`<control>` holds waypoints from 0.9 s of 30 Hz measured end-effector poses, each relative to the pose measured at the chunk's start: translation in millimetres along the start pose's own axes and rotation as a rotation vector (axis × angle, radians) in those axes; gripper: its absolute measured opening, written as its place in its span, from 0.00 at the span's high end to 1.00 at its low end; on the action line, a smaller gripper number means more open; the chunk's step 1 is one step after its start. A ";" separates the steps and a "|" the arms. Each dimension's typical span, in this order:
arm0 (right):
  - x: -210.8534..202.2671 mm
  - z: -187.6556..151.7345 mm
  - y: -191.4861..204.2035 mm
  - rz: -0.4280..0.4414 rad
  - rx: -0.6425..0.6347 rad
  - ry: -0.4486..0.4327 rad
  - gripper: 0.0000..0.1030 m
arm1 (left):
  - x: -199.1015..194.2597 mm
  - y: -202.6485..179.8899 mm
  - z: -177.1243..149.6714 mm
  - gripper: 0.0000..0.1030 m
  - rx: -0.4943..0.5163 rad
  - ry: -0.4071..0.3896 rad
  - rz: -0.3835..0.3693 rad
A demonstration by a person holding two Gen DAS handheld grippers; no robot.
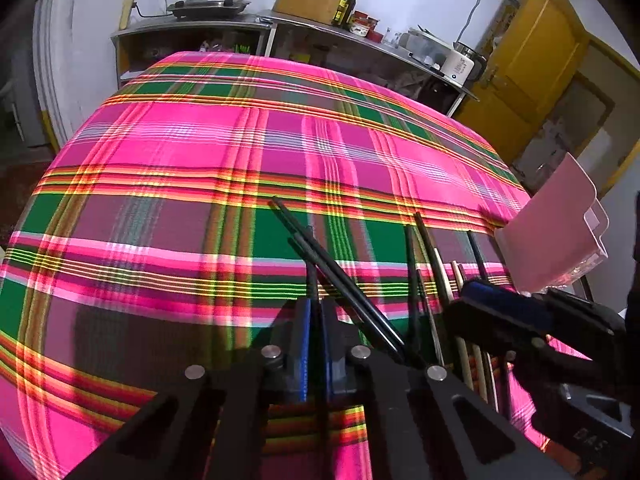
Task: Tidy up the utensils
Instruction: 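Lower the right tool onto the chopstick pile while the left tool moves beside it, then close the right tool on a black chopstick while the left tool grasps another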
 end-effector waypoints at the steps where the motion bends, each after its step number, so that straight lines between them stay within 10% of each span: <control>1: 1.8 0.1 2.5 0.008 -0.004 0.006 0.78 | -0.7 1.4 0.3 0.95 0.003 0.001 -0.001; 27: 50.9 9.1 19.3 -0.017 -0.093 0.110 0.88 | -1.3 5.1 0.5 0.95 0.011 0.028 -0.028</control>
Point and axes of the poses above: each gripper's, at about its wrist camera, not at the fingertips, and x roughly the way its jaws point, y to its left, z to its top, the point moved 5 cm from there along x, roughly the way its jaws point, and after that the axes turned 12 degrees about -z, right-handed, at the moved point
